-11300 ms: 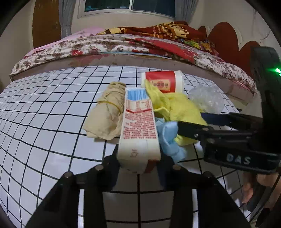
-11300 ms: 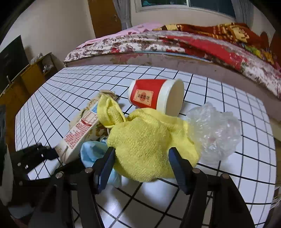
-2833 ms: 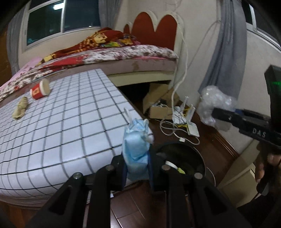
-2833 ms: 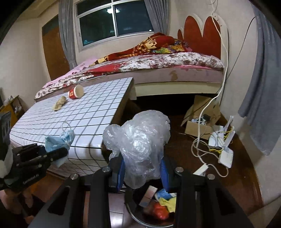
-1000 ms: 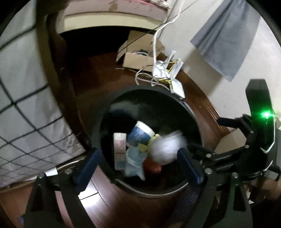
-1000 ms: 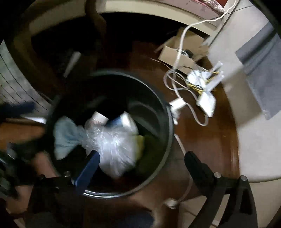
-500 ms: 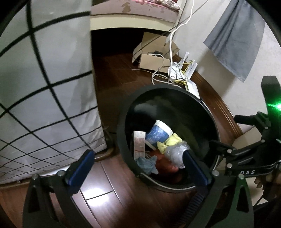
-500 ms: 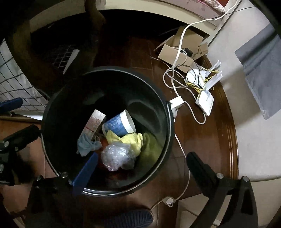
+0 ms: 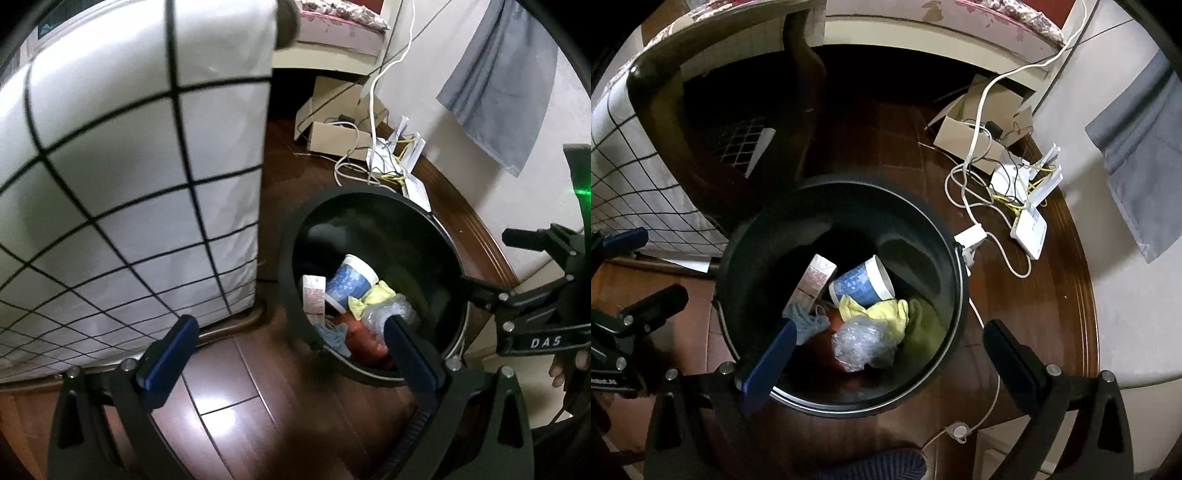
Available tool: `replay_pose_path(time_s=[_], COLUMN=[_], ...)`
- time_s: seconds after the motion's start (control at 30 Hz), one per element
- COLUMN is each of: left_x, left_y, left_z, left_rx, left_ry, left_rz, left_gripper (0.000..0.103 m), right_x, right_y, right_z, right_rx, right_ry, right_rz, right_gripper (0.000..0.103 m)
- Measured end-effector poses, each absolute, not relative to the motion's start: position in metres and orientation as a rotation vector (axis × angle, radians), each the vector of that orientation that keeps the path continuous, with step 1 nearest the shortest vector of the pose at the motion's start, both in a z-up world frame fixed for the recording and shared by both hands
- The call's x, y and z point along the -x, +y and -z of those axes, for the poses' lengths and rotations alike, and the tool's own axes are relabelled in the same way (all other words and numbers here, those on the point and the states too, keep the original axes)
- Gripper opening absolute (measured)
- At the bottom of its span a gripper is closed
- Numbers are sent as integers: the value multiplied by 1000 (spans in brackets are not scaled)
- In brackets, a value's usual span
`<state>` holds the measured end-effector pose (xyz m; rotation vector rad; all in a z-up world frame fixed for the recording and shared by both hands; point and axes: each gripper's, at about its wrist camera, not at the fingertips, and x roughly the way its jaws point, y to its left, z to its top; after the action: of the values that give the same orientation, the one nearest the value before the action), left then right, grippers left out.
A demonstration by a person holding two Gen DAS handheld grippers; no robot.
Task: Collect trash
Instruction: 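Move both tools back from the bin to the table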
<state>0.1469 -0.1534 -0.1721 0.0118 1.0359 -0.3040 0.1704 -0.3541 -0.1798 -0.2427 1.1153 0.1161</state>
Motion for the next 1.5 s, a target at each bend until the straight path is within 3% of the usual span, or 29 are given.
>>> replay_pose_path(time_s=[0.8, 1.5], left_x=[-128, -128], left_y=[-98, -7], left_z=[122, 60], left_rx=[-8, 48], left_ry=[946, 807], left_rz=[182, 15], left_gripper=[101, 101], right_x=[-160, -169], right_y=[-308, -208], right_z=[127, 36], right_rx=[236, 183], right_ry=[1004, 630], right_rz=[-199, -418], right_gripper=[102, 102])
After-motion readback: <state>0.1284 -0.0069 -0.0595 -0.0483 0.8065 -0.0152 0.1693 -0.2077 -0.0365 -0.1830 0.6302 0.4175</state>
